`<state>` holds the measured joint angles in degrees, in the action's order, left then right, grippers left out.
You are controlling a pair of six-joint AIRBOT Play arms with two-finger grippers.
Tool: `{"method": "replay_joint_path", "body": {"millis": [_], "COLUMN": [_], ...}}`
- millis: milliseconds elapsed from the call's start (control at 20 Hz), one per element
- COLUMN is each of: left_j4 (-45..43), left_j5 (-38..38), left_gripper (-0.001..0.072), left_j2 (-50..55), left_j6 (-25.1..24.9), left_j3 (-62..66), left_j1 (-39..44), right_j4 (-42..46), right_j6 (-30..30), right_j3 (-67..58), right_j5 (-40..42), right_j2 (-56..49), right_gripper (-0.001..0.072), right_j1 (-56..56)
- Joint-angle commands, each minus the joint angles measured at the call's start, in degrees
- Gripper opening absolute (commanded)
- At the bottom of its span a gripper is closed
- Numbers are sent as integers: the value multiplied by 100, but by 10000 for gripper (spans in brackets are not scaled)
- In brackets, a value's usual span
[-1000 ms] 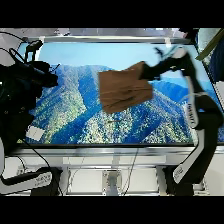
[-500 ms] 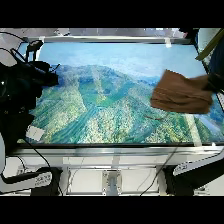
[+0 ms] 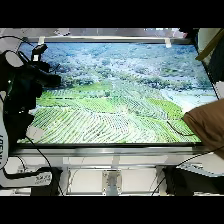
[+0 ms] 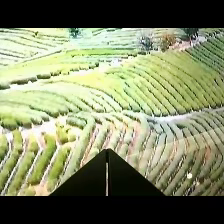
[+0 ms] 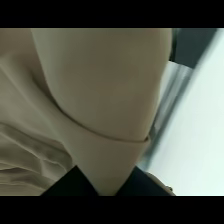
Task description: Fold the clothes and pants, and hang the long-sleeved shirts on hangers.
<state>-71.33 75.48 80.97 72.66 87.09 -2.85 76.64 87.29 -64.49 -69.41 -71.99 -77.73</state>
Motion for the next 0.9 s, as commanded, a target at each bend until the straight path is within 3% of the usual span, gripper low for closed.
{"method": "replay_joint_path", "body": {"millis": [0,50,100,250,400,450,500,650,700,850], "left_j4": [-2,0,0,2,7,48,146,411,398,236], "left_j5": [-4,0,2,4,2,0,-4,2,4,125], "left_gripper": [26,25,26,26,26,26,25,25,26,26], "left_j2": [28,28,28,26,-17,-57,-111,-365,-485,-826], "left_j6": [-4,-2,-2,74,111,125,157,264,374,678], "left_j3": [-2,-2,-2,0,0,0,0,0,0,0], "left_j1": [2,2,2,0,2,2,2,2,0,-9], "right_j4": [42,70,63,-487,-2238,-2938,-3467,-4747,-4837,-4330], "right_j6": [-350,-448,-426,-74,-170,-487,-763,-1976,-2262,-2358], "right_j3": [1290,1349,1309,1023,828,828,828,826,826,826], "right_j5": [345,-11,-428,-1360,-1032,-870,-820,-859,-837,-640], "right_j2": [699,728,758,1224,2076,2350,2559,2929,2977,2973], "right_gripper": [91,287,362,359,276,44,14,13,12,12], "right_j1": [-918,-994,-1027,-1023,-846,-584,-153,1952,2734,4640]}}
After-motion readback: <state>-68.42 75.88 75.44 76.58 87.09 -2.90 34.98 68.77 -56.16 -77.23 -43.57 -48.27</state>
